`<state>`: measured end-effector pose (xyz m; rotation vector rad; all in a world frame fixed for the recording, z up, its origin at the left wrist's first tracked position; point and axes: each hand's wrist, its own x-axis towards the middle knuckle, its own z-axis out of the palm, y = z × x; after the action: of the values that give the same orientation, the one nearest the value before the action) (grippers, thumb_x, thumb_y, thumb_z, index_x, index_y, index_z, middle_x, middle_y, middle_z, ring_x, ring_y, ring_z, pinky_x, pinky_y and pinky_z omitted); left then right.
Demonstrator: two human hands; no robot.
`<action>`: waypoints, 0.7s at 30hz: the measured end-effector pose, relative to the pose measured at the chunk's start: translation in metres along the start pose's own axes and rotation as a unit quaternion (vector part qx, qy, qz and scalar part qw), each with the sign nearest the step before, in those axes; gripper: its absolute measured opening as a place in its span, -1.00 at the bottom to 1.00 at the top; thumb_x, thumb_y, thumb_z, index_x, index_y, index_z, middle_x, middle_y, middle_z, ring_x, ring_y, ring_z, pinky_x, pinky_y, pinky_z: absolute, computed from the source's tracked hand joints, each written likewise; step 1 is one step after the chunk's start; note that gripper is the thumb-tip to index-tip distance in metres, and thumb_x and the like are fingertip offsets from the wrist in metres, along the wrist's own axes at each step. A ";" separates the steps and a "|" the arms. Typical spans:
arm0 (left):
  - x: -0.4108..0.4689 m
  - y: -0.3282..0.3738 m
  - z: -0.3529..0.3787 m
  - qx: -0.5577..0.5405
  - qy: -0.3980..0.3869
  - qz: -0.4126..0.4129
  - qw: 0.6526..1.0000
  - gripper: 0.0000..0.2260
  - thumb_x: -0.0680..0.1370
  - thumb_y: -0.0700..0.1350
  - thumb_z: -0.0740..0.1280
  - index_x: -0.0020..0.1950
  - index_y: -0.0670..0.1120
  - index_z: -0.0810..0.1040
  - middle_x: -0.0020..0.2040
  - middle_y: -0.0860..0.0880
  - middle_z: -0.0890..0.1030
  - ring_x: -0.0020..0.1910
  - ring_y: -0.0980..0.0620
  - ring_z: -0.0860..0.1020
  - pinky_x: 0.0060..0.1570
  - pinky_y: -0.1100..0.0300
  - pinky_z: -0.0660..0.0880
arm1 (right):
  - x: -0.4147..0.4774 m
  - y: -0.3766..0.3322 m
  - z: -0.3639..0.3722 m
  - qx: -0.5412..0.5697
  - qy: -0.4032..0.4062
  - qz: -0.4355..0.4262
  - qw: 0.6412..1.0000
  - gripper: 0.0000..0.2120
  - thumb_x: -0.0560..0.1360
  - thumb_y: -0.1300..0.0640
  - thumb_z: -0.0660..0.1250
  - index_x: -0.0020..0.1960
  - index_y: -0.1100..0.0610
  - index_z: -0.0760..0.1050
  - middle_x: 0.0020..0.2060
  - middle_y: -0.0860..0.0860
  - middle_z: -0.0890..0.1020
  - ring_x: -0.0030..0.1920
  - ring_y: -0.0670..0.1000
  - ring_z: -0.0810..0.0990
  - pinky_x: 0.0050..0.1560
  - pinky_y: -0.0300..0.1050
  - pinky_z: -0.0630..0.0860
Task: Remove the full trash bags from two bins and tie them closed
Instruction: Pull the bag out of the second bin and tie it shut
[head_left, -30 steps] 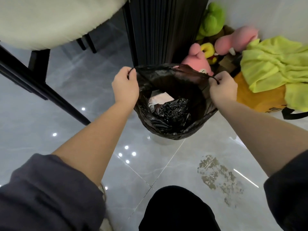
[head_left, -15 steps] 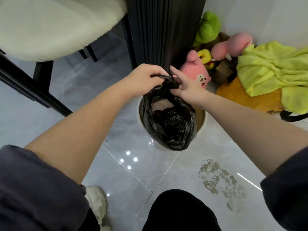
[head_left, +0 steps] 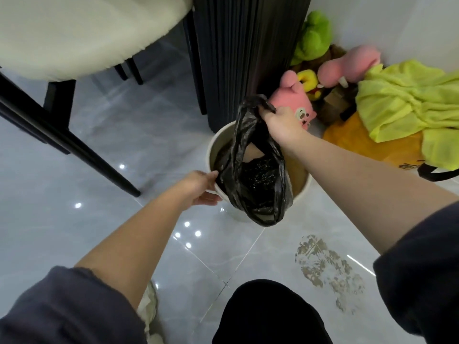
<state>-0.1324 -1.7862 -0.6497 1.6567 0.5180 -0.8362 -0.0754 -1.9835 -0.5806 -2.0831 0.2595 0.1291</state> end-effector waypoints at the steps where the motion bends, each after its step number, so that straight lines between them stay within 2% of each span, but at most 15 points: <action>1: -0.001 -0.002 0.003 -0.025 0.002 0.012 1.000 -0.82 0.61 -0.07 0.22 -0.05 -0.18 0.43 -0.21 -0.16 0.59 -0.40 -0.06 0.62 -0.23 0.05 0.63 | -0.001 -0.004 -0.002 0.011 0.018 0.009 1.000 -0.67 0.59 0.05 0.17 -0.33 0.10 0.41 -0.29 0.08 0.54 -0.16 0.09 0.52 -0.20 -0.11 0.38; 3: 0.003 -0.001 0.006 -0.044 0.017 0.034 0.998 -0.84 0.59 -0.10 0.26 -0.11 -0.16 0.40 -0.24 -0.17 0.59 -0.46 -0.06 0.62 -0.32 0.09 0.64 | -0.004 -0.012 -0.006 0.027 0.050 0.009 0.998 -0.68 0.61 0.08 0.14 -0.26 0.18 0.45 -0.33 0.05 0.53 -0.22 0.08 0.52 -0.26 -0.16 0.38; 5: 0.006 0.002 0.006 -0.048 0.016 0.035 0.998 -0.85 0.58 -0.12 0.28 -0.10 -0.17 0.40 -0.24 -0.18 0.59 -0.43 -0.08 0.62 -0.33 0.11 0.64 | -0.006 -0.023 -0.011 0.048 0.097 -0.007 0.994 -0.70 0.61 0.12 0.13 -0.08 0.32 0.51 -0.21 0.16 0.61 -0.13 0.17 0.56 -0.24 -0.20 0.42; 6: 0.006 0.003 0.008 -0.048 0.013 0.032 0.998 -0.86 0.57 -0.12 0.30 -0.07 -0.18 0.40 -0.24 -0.18 0.59 -0.41 -0.10 0.63 -0.33 0.11 0.64 | -0.004 -0.026 -0.014 0.062 0.111 -0.015 0.992 -0.73 0.60 0.13 0.14 -0.10 0.28 0.51 -0.22 0.16 0.61 -0.12 0.19 0.55 -0.28 -0.19 0.41; 8: 0.005 0.005 0.012 -0.051 0.011 0.024 0.998 -0.85 0.56 -0.13 0.32 -0.03 -0.19 0.41 -0.26 -0.18 0.59 -0.42 -0.10 0.62 -0.36 0.13 0.63 | -0.003 -0.035 -0.017 0.089 0.121 -0.014 0.989 -0.73 0.58 0.12 0.16 -0.29 0.11 0.40 -0.39 0.03 0.47 -0.21 0.08 0.48 -0.33 -0.20 0.33; 10: 0.003 0.009 0.018 -0.069 0.017 0.020 0.997 -0.86 0.55 -0.15 0.32 -0.04 -0.19 0.40 -0.26 -0.18 0.58 -0.48 -0.07 0.61 -0.42 0.16 0.62 | -0.001 -0.043 -0.019 0.128 0.125 0.002 0.984 -0.74 0.55 0.10 0.19 -0.31 0.08 0.37 -0.38 0.04 0.45 -0.24 0.06 0.45 -0.21 -0.13 0.34; 12: -0.001 0.012 0.024 -0.097 0.031 0.022 0.995 -0.88 0.57 -0.16 0.29 -0.06 -0.19 0.39 -0.25 -0.17 0.57 -0.48 -0.07 0.60 -0.44 0.17 0.61 | -0.001 -0.054 -0.022 0.153 0.130 0.006 0.980 -0.75 0.53 0.08 0.20 -0.32 0.10 0.38 -0.34 0.09 0.44 -0.26 0.06 0.44 -0.20 -0.08 0.33; 15: -0.009 0.019 0.031 -0.127 0.019 0.025 0.991 -0.91 0.62 -0.19 0.17 -0.01 -0.19 0.41 -0.20 -0.14 0.55 -0.29 -0.08 0.57 -0.23 0.08 0.59 | -0.006 -0.077 -0.029 0.166 0.128 -0.008 0.978 -0.77 0.54 0.11 0.20 -0.28 0.13 0.38 -0.32 0.11 0.42 -0.26 0.03 0.40 -0.25 -0.13 0.28; 17: -0.015 0.026 0.030 -0.142 -0.009 0.022 0.990 -0.87 0.62 -0.22 0.11 0.09 -0.20 0.41 -0.10 -0.14 0.54 -0.14 -0.10 0.57 -0.08 0.03 0.54 | -0.009 -0.094 -0.033 0.171 0.124 -0.020 0.977 -0.78 0.55 0.11 0.19 -0.27 0.12 0.37 -0.35 0.08 0.40 -0.30 0.01 0.39 -0.35 -0.18 0.24; 19: -0.020 0.034 0.024 -0.123 -0.012 0.025 0.992 -0.72 0.61 -0.20 0.13 0.32 -0.16 0.32 0.12 -0.12 0.52 0.08 -0.12 0.55 0.04 -0.05 0.51 | -0.011 -0.112 -0.035 0.178 0.118 -0.035 0.976 -0.78 0.55 0.11 0.19 -0.26 0.11 0.37 -0.38 0.05 0.39 -0.34 0.00 0.38 -0.42 -0.20 0.22; 21: -0.026 0.044 0.015 -0.051 0.010 0.060 0.997 -0.54 0.58 -0.17 0.23 0.46 -0.07 0.20 0.31 -0.08 0.43 0.24 -0.10 0.46 0.11 -0.02 0.49 | -0.013 -0.130 -0.034 0.193 0.109 -0.054 0.974 -0.82 0.55 0.11 0.19 -0.21 0.14 0.41 -0.37 0.07 0.40 -0.33 0.01 0.40 -0.35 -0.19 0.26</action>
<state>-0.1213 -1.8090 -0.6025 1.5862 0.4628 -0.6952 -0.0581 -1.9479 -0.4513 -1.7174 0.2790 -0.2039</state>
